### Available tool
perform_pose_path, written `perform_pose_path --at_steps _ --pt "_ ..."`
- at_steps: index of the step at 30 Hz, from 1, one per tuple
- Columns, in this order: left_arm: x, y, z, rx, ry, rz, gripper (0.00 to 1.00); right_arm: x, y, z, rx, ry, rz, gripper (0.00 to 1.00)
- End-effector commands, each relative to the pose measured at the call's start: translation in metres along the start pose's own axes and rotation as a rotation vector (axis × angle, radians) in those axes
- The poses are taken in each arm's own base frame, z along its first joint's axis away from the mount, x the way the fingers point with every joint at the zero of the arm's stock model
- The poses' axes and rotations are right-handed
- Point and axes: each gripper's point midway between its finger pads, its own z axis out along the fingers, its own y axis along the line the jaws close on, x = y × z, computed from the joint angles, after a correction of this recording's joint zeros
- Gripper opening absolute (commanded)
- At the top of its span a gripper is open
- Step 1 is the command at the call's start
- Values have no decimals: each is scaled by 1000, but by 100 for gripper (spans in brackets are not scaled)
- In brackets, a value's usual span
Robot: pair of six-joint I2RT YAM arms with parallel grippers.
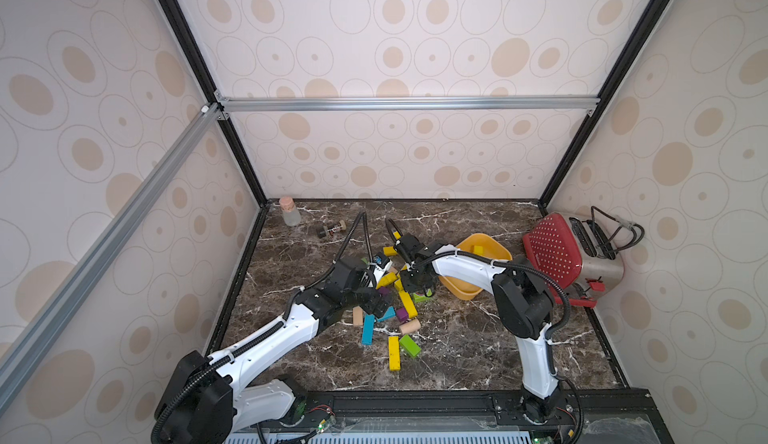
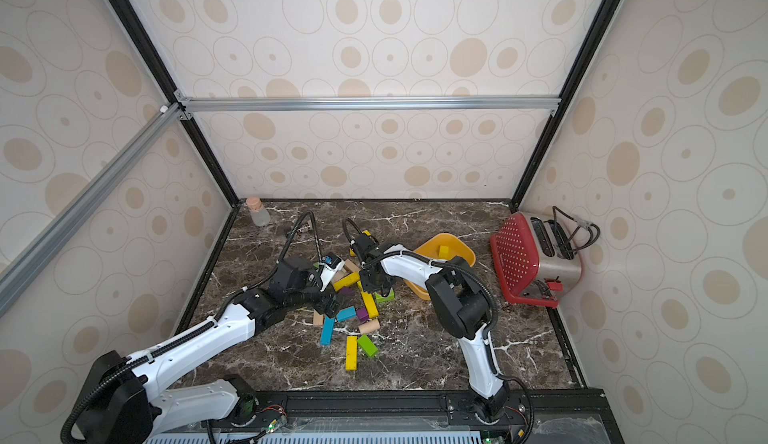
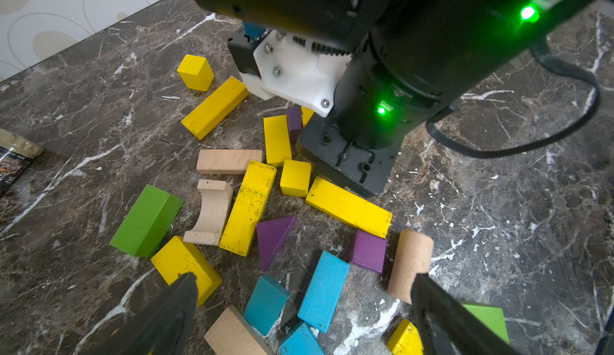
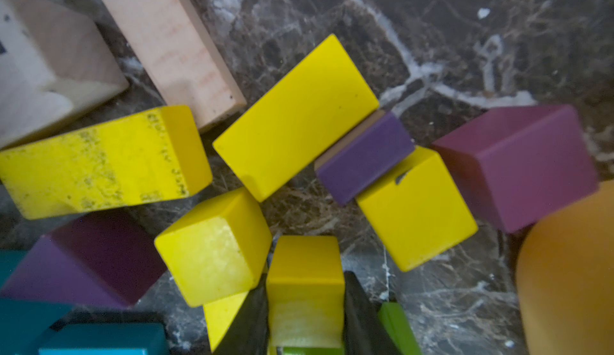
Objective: Pick out the yellow building blocks
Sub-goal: Pick up the building block from the center of the board.
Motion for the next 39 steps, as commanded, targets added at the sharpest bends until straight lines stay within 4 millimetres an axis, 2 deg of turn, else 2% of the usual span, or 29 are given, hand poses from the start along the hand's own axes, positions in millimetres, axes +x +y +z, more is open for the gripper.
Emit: perform_pose_path --at_steps 1,7,11,15,28,39 --pt "-10 -4 -1 15 -23 9 99 8 -8 4 40 31 -14 28" --pt "-12 -8 2 45 -31 -6 99 8 -6 -7 19 17 -9 22" --pt "-20 -12 4 68 -42 1 99 8 -5 -22 -3 -6 -6 20" --pt "-27 -7 4 46 -47 11 99 7 -6 -36 -16 -36 -2 20" --pt "-45 -1 9 19 -75 25 99 10 -3 -65 -70 -79 -6 19" --pt "-64 2 17 13 -109 4 99 16 -11 -94 -81 -127 -16 18"
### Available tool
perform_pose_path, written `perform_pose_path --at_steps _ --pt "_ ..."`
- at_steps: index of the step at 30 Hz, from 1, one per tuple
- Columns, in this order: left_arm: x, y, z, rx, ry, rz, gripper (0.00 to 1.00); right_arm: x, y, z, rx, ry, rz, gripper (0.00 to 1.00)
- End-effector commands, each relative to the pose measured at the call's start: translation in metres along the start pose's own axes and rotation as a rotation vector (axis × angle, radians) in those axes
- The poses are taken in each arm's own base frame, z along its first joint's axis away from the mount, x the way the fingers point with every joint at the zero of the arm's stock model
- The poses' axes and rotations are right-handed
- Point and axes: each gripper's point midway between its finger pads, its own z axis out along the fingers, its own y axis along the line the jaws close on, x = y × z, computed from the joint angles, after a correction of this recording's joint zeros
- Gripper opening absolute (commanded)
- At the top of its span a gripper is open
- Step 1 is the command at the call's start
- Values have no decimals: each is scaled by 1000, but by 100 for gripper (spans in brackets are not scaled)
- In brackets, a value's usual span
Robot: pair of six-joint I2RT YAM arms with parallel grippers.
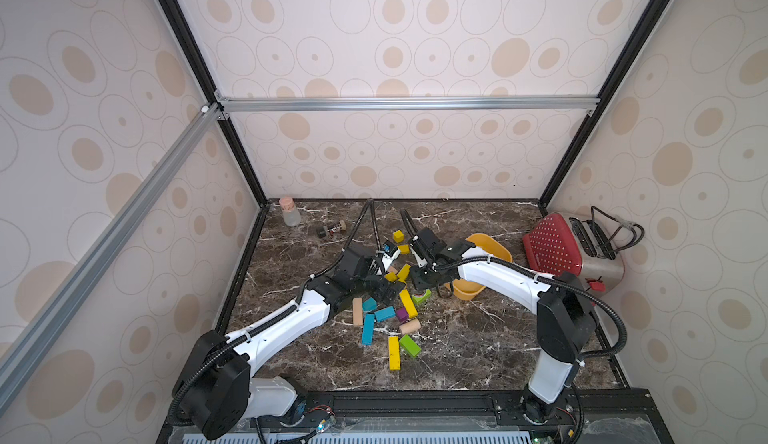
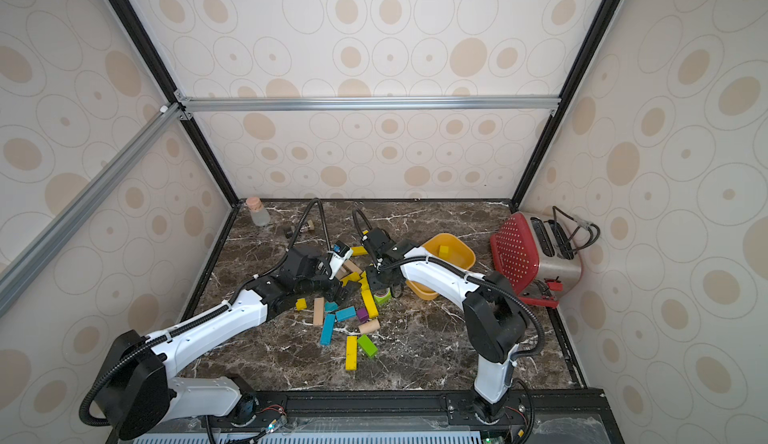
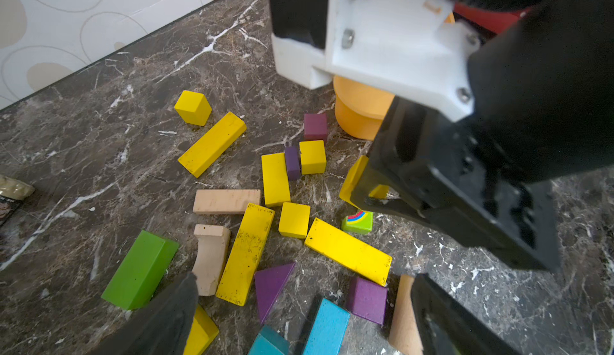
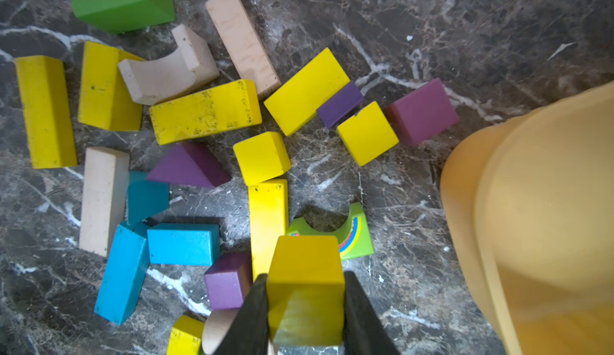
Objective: Pick out the yellow building blocks
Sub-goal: Pick up the building block from the center of the board.
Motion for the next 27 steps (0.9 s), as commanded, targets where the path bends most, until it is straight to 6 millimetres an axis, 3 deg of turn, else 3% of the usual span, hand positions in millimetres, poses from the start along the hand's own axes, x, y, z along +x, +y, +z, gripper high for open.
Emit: perform_pose_path --at_steps 1,10,27 --pt "-29 0 -1 -3 -71 7 99 5 -6 -16 5 -7 -9 18" --pt "-49 -2 13 24 -101 -17 98 9 -24 -34 -7 -34 29 18" --pt "-88 -3 40 73 -145 -72 96 18 -94 -63 48 -96 131 18"
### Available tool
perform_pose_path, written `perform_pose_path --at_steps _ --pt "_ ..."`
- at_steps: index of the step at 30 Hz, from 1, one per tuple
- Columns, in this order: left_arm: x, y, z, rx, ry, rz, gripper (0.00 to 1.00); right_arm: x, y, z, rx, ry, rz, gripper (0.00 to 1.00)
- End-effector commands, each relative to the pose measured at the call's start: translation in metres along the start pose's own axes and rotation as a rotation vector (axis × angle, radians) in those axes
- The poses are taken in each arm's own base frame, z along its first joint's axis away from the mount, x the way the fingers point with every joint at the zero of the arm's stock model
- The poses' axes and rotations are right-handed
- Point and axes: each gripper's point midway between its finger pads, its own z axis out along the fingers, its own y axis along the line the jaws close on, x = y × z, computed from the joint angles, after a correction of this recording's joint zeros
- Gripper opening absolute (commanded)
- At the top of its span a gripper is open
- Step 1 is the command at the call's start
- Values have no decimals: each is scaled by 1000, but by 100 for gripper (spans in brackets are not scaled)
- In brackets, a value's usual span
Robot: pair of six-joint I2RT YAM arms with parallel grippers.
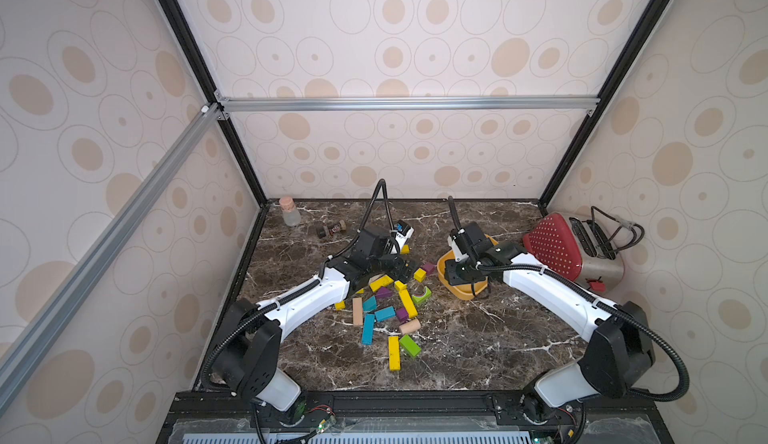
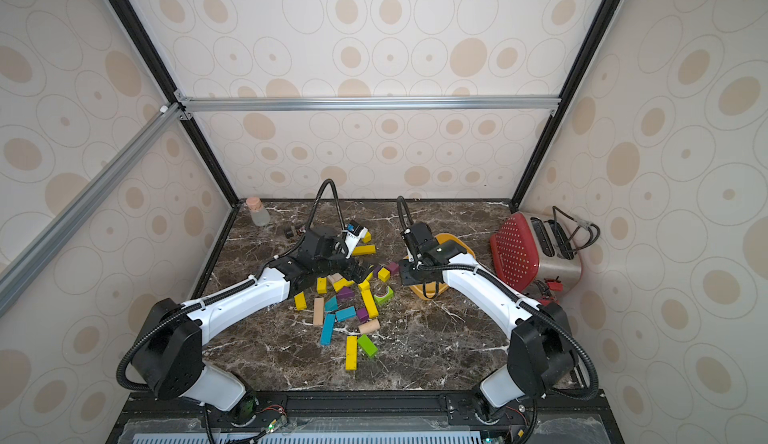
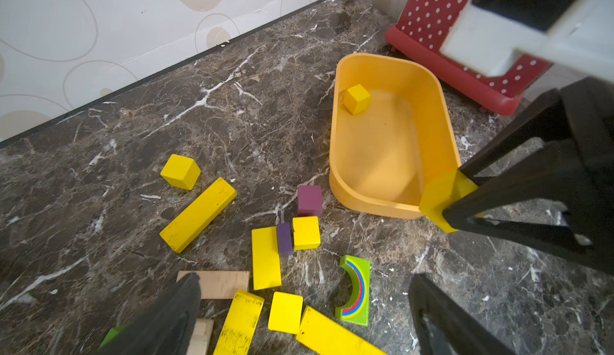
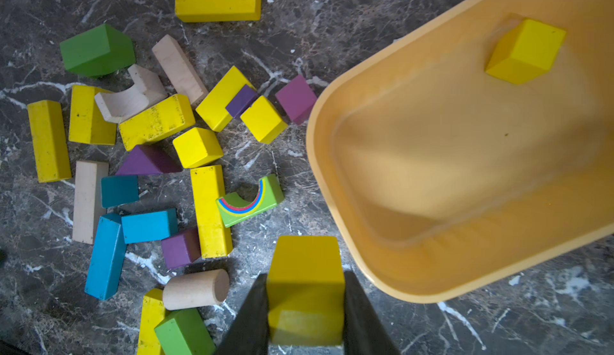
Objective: Pick out the yellow building blocks
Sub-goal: Pick up the building block from the center of the board, then place the building block in the storage box.
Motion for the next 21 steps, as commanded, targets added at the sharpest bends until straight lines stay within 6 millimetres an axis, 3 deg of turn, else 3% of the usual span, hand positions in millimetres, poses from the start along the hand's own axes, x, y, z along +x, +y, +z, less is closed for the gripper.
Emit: perform_pose_path --at_steps 1,13,21 --pt "-28 -7 3 32 -63 -14 96 6 -14 -6 12 2 3 18" --pt "-47 -8 30 64 -91 -123 93 13 -56 -3 53 6 78 18" --pt "-57 -19 52 96 -101 -169 92 4 -75 1 82 -18 108 18"
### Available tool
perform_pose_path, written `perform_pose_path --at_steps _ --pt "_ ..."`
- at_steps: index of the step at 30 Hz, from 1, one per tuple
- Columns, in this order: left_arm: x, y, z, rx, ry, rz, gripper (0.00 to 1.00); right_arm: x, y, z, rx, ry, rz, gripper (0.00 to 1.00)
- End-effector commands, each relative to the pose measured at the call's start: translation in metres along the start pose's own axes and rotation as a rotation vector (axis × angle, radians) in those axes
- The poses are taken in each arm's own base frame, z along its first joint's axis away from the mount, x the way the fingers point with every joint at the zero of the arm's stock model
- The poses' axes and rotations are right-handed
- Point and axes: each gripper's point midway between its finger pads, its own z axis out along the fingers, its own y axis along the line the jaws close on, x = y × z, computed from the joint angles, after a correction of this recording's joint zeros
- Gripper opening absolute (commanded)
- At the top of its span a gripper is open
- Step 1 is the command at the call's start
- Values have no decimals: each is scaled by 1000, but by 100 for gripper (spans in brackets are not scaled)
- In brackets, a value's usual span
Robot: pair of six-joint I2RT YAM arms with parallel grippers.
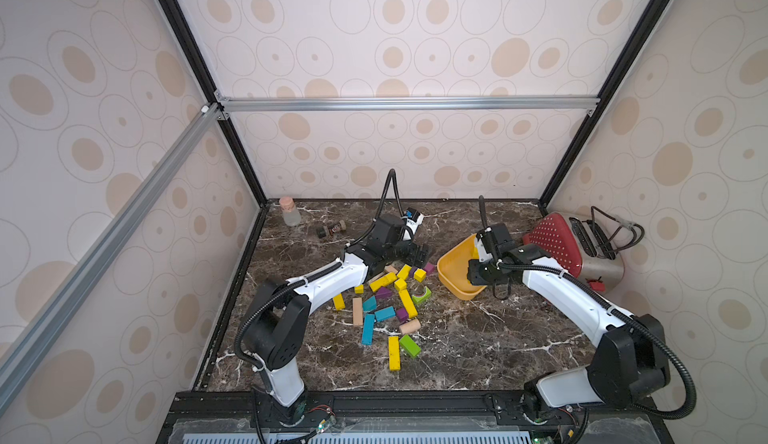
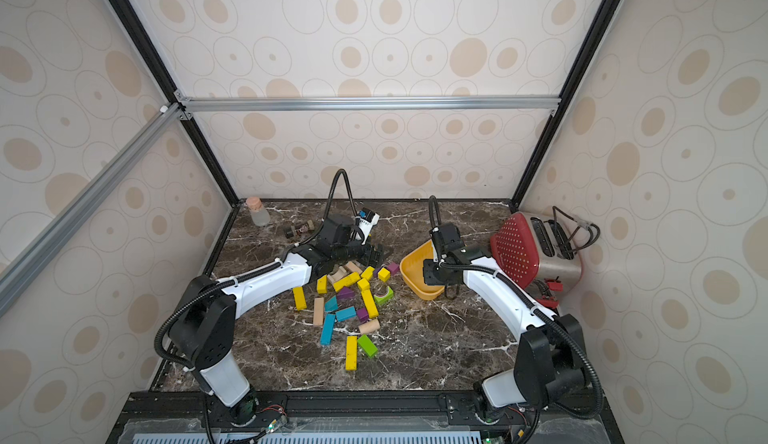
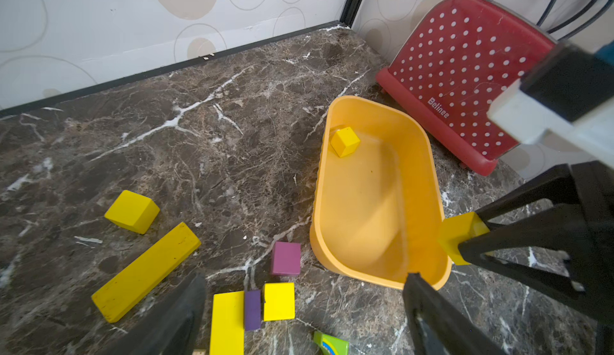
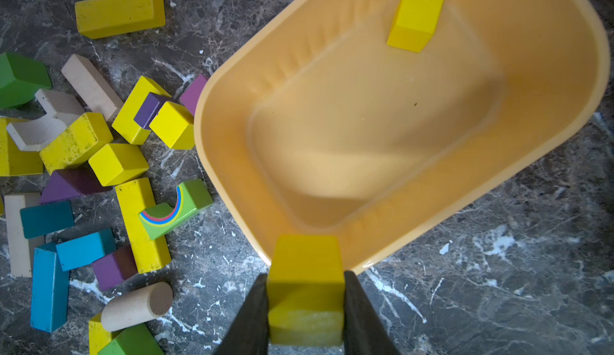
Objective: Pick out the yellow building blocks
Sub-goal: Place the building block in the storage box.
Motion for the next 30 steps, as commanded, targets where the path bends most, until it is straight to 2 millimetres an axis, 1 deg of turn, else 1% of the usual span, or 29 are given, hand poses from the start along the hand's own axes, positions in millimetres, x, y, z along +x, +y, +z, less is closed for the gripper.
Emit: perform_pose_path --at_steps 1,3,5,6,10,16,23,30 --pt "-25 -18 6 48 -57 -20 92 -6 -11 2 18 -25 1 18" --pt "-25 -18 12 56 -54 -23 92 -10 -17 4 35 -30 9 18" --pt "-26 -18 17 59 -52 -29 92 -14 -20 8 41 -27 8 18" --pt "-26 -19 20 63 -50 -31 92 -19 -29 8 53 -32 29 17" --pt "-30 -21 31 81 -48 -35 92 -30 -42 16 85 -53 41 17" --pt "-26 -21 48 98 -25 -28 91 -45 -63 31 125 -52 81 16" --pt "-25 -23 67 103 -9 -13 91 -55 -83 54 163 -10 102 14" --pt "-24 -23 75 106 -3 0 91 -61 -105 72 197 7 134 15"
